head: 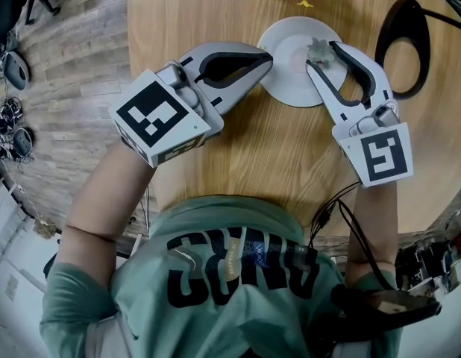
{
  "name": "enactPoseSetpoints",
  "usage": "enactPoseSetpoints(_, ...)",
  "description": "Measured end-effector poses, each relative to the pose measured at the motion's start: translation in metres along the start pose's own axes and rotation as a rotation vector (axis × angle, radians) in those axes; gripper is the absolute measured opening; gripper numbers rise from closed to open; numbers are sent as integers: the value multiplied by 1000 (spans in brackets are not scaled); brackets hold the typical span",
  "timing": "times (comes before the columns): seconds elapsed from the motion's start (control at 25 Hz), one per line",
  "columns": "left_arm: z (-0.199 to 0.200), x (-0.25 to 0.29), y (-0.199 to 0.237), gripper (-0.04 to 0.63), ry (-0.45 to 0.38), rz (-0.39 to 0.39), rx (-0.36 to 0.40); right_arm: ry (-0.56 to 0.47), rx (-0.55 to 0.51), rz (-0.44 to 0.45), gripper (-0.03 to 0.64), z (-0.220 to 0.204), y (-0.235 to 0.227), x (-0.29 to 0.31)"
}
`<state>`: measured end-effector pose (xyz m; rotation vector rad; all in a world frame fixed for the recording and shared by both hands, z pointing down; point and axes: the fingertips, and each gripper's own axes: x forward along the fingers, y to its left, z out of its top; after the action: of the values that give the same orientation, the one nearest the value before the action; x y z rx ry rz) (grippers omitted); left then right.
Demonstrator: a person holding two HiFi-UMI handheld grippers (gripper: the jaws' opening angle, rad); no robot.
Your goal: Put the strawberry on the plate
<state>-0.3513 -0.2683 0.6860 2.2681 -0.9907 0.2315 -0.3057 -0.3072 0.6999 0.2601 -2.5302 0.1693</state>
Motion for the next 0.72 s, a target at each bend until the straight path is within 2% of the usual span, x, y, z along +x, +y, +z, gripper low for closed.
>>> enactPoseSetpoints(0.04,0,1,-1,-8,-1,-4,-1,-4,-1,-3,205,1,-1,0)
enactPoseSetpoints(0.08,0,1,-2,-8,-5,-6,-2,-8,-2,-6,215,2,-1,0)
enactPoseSetpoints(0.72,6,-5,-12,-8,-42,-2,-2,-5,-10,-26,215,8,2,-8)
